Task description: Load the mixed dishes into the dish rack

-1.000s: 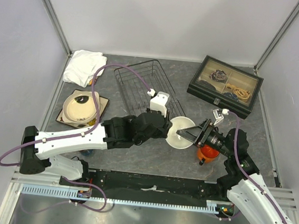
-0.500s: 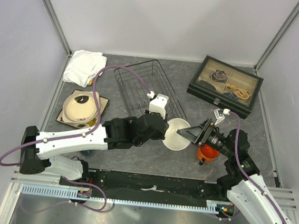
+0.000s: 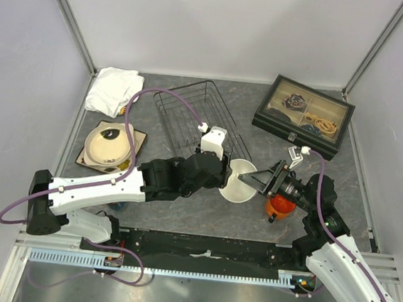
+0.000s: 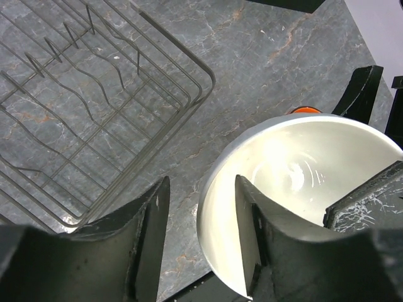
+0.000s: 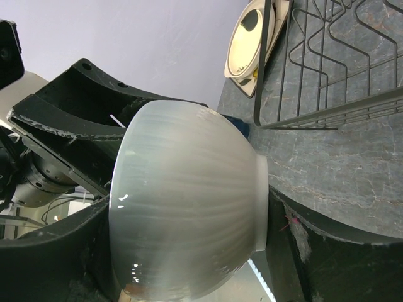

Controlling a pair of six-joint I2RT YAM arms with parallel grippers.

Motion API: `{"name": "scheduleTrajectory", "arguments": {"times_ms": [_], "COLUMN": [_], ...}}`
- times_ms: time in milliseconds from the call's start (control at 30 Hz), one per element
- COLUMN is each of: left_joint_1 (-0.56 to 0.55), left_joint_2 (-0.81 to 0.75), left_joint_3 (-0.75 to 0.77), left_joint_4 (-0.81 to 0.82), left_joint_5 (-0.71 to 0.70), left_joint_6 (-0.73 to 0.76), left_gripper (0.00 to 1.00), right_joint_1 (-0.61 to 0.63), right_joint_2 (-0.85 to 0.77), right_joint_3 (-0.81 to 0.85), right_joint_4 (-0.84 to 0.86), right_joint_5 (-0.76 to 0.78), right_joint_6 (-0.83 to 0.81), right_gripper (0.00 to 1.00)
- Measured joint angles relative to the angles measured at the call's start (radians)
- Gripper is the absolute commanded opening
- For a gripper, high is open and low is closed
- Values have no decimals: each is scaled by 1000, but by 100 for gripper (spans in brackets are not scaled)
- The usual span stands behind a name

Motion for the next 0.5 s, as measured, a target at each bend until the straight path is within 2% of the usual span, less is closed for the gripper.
{"name": "scheduleTrajectory", "arguments": {"times_ms": [500], "left_joint_1": [0], "left_joint_2": [-50], "left_joint_3": [1], "left_joint_4": [-3], "left_joint_5": [-8], "left_joint_6": [0], "left_gripper": [59], "right_joint_1": [0], "right_joint_2": [-10], "right_joint_3": [-6], "right_joint_4": [-5], "right_joint_5": [5], "right_joint_6": [0], "right_gripper": [42]}}
